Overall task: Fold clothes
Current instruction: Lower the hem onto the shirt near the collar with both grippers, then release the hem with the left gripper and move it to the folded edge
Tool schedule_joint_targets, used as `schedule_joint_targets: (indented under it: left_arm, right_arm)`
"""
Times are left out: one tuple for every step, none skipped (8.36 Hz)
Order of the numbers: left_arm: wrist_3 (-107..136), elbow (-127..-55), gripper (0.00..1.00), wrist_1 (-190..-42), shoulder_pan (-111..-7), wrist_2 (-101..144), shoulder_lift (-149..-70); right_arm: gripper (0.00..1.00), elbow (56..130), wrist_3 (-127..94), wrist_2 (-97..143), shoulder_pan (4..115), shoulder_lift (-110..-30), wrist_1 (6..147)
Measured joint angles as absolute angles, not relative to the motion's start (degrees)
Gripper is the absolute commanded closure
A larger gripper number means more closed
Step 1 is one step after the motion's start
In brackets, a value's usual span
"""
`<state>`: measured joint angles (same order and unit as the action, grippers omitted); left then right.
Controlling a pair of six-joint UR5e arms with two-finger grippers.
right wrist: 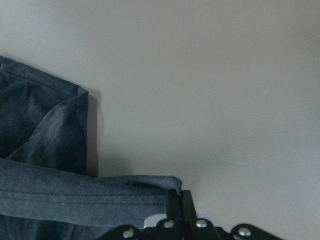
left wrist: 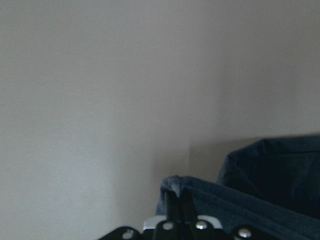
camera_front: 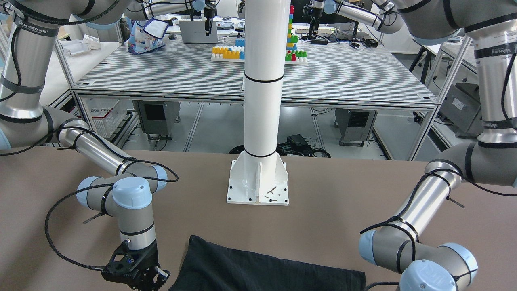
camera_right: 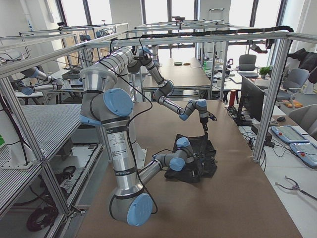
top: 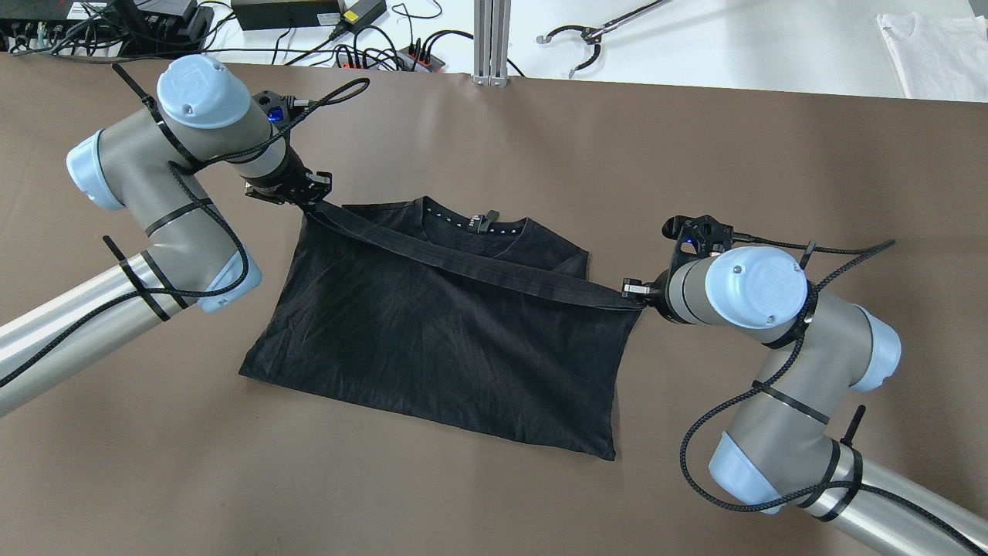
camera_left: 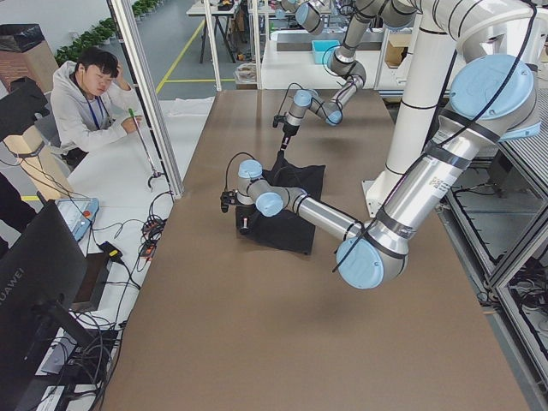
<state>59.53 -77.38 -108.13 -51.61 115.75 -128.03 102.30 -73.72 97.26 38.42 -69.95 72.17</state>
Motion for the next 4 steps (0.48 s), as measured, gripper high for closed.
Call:
schedule_joint_targets:
  left_arm:
    - [59.5, -77.4, 0.07, -108.1, -51.3, 115.8, -128.2]
    - [59.4, -77.4, 0.00, -108.2, -51.2, 115.8, -128.3]
    - [58.7, -77.5, 0.00, -108.6, -51.3, 115.8, -128.3]
    - [57.4, -78.1, 0.00, -109.0, -51.8, 116.1, -128.1]
  right_arm:
    - [0.06, 101.4, -73.7, 96.9, 38.4, -69.1, 72.2]
    - [0.06, 100.6, -73.6, 96.6, 38.4, -68.5, 72.1]
    - [0.06, 100.2, -72.7, 96.4, 38.4, -68.3, 71.9]
    - [0.06, 100.0, -70.7, 96.4, 38.5, -68.3, 71.2]
